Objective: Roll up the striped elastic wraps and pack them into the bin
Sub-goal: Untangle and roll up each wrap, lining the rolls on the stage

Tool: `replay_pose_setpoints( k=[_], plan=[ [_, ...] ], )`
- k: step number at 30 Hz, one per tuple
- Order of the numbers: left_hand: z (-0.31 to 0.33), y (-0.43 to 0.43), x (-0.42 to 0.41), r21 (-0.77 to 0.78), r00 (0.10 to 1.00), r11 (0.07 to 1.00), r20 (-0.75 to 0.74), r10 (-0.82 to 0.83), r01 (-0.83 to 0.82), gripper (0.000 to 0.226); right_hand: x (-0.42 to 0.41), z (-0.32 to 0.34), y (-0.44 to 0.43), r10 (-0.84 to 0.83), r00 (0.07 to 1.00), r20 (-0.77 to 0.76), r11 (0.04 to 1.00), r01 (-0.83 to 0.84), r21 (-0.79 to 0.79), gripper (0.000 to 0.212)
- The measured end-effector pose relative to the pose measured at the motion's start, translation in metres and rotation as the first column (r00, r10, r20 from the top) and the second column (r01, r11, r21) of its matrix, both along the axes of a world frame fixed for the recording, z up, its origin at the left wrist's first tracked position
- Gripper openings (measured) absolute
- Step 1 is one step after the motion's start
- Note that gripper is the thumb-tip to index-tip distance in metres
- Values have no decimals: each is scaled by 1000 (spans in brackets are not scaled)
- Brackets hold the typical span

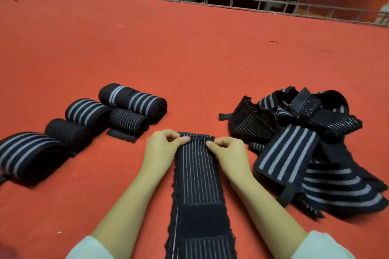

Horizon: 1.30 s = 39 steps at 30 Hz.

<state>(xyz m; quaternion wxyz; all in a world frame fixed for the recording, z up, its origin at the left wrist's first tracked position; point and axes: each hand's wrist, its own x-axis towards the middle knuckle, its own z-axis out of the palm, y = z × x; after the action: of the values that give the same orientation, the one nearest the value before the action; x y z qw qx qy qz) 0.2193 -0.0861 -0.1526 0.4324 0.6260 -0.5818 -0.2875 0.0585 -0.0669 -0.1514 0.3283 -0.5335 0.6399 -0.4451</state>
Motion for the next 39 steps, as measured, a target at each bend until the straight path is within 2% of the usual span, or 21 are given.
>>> replay_pose_setpoints(
  k=[2,5,7,13,17,19,24,27,33,37,39],
  plan=[
    [-1,-5,3,-6,996,998,-59,-59,59,18,-3,-3,1,18,999,41,1000,-17,-24,25],
    [1,-6,3,-47,989,995,-114,-98,93,24,-9,-2,2,93,972,215,995,-80,-65,20],
    [4,-5,2,-70,982,993,-156,-108,98,16,-11,2,1,131,945,301,991,-114,-73,17],
    [10,-4,0,-95,962,993,-257,-96,74,13,-7,7,-4,146,903,404,989,-135,-56,8],
    [13,-3,-1,-106,927,990,-353,-124,92,23,-5,8,-5,108,868,485,994,-96,-51,27],
    [14,-3,-2,-134,920,980,-346,-185,146,25,-4,10,-5,118,840,530,993,-110,-47,32],
    [18,3,-7,-116,917,958,-279,-285,262,14,-3,13,-2,192,875,444,981,-157,-115,6],
    [17,3,-8,-125,921,961,-278,-273,247,4,-2,10,-4,174,899,402,983,-137,-119,5],
    [17,3,-7,-146,946,974,-248,-206,174,9,0,7,-5,213,922,325,975,-181,-126,3],
    [17,2,-6,-101,939,963,-219,-266,249,5,-2,9,-6,164,968,190,968,-121,-218,8],
    [18,2,-4,-81,927,948,-200,-317,307,13,-4,9,-7,138,972,189,968,-92,-232,4]
  ],
)
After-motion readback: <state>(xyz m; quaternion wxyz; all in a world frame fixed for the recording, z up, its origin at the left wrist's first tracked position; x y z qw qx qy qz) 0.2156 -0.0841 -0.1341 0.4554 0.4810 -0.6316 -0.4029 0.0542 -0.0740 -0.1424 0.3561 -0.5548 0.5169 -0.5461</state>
